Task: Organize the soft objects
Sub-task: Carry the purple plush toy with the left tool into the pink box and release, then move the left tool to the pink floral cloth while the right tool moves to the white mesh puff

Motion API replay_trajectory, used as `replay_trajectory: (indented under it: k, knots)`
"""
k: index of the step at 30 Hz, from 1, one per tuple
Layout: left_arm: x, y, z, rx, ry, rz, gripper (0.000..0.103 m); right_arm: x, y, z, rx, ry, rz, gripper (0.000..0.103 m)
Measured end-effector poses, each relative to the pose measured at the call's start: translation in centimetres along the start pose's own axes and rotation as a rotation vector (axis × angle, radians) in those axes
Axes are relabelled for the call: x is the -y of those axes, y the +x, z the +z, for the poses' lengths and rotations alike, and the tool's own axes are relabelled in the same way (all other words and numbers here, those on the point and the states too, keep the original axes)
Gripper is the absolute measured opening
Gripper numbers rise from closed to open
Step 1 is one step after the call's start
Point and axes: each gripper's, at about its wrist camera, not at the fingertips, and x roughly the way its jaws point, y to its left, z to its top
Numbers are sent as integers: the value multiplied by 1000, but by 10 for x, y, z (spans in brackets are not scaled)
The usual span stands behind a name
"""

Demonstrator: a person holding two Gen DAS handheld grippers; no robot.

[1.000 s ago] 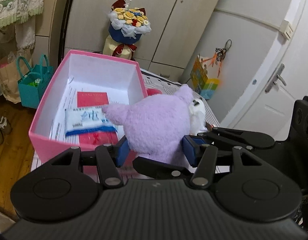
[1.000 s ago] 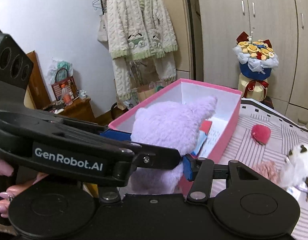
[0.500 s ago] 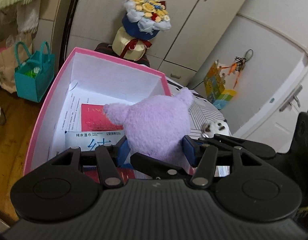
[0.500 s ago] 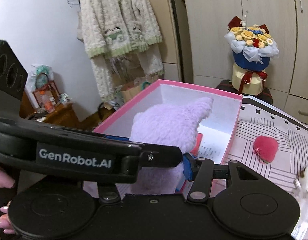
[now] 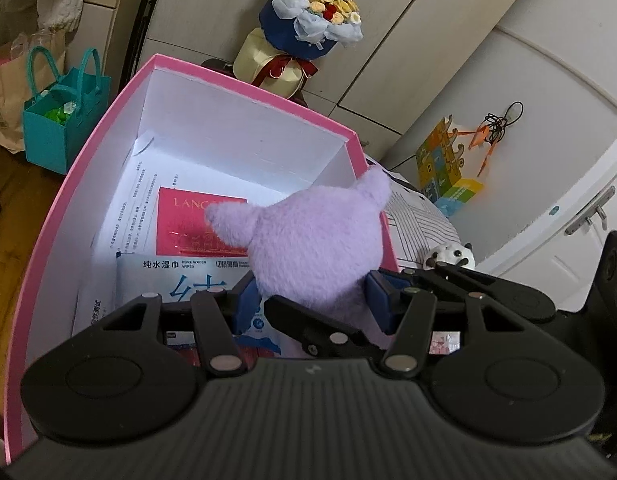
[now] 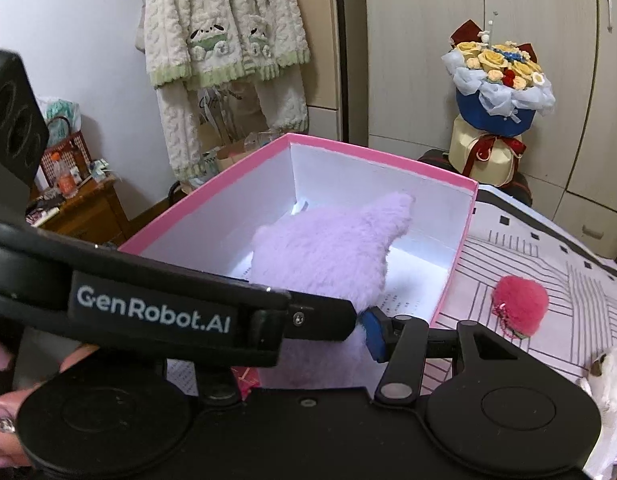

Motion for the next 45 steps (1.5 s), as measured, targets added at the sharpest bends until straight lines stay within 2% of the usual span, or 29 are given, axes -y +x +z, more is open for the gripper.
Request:
replay_trajectory:
  k: [4, 7, 12, 20, 29, 36, 45]
  knots:
    - [3, -3, -1, 31, -9, 33, 62, -6, -3, -1, 14, -43, -61, 59]
    - [11, -14, -4, 79, 52, 79, 67, -5, -8, -4, 19, -53, -87, 65]
    - [23, -38, -8, 121, 133, 130, 67, -3, -24, -6, 39, -46, -84, 70]
    - [41, -83, -14, 152, 198, 128, 68, -14, -59, -11, 79, -73, -83, 71]
    - [73, -132, -36, 205, 283, 109, 71, -22, -116, -18, 154, -89, -55, 72]
    - [98, -155, -56, 191, 351, 50, 71, 9, -171, -36, 201, -9, -21, 72]
    - [132, -156, -90, 172, 461, -8, 76, 77, -219, -76, 207, 106, -125, 74]
